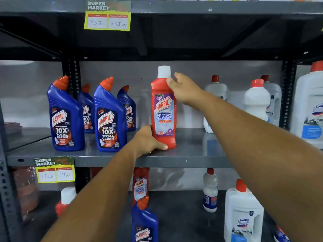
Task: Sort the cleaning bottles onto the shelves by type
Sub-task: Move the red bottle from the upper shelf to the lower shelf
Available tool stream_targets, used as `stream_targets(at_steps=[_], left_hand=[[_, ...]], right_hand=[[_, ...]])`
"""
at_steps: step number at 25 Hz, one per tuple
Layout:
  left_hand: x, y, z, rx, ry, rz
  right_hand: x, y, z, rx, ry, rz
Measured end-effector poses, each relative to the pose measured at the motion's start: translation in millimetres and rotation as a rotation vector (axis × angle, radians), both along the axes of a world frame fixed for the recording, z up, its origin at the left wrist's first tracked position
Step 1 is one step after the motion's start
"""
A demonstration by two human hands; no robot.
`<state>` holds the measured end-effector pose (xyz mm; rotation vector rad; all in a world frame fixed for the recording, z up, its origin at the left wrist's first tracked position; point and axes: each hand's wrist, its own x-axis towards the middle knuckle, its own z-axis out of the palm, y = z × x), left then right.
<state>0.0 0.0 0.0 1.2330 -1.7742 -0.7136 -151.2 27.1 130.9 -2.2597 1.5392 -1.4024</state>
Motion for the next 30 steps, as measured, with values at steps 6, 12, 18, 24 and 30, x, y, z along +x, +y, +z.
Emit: stream_targets(at_steps=[6,12,18,24,30], left_hand=[[3.0,-15.0,-5.7,0.027,-0.016,-0.006],[3.1,-4.1,-3.4,-0.043,-0.066,0.017],[0.4,66.2,-9.9,-0.236,-0.198,0.036],[-3.7,146.0,-114.4,-0.146,-0.127,-0.026],[-35.0,106.4,-257.0,0.122,-0.15,0.013]], right_hand=[[2.2,-36.1,-1.0,-0.041,-0.081,0.023],[0.6,-33.0,-1.7,-0.078,-0.139,0.037],[-12.5,31.8,-4.0,-0.108,-0.211,0.179],[-36.2,134.5,-96.5,-0.343,0.089,0.122],[-49.1,101.7,-262.0,0.124,0.002,0.078]])
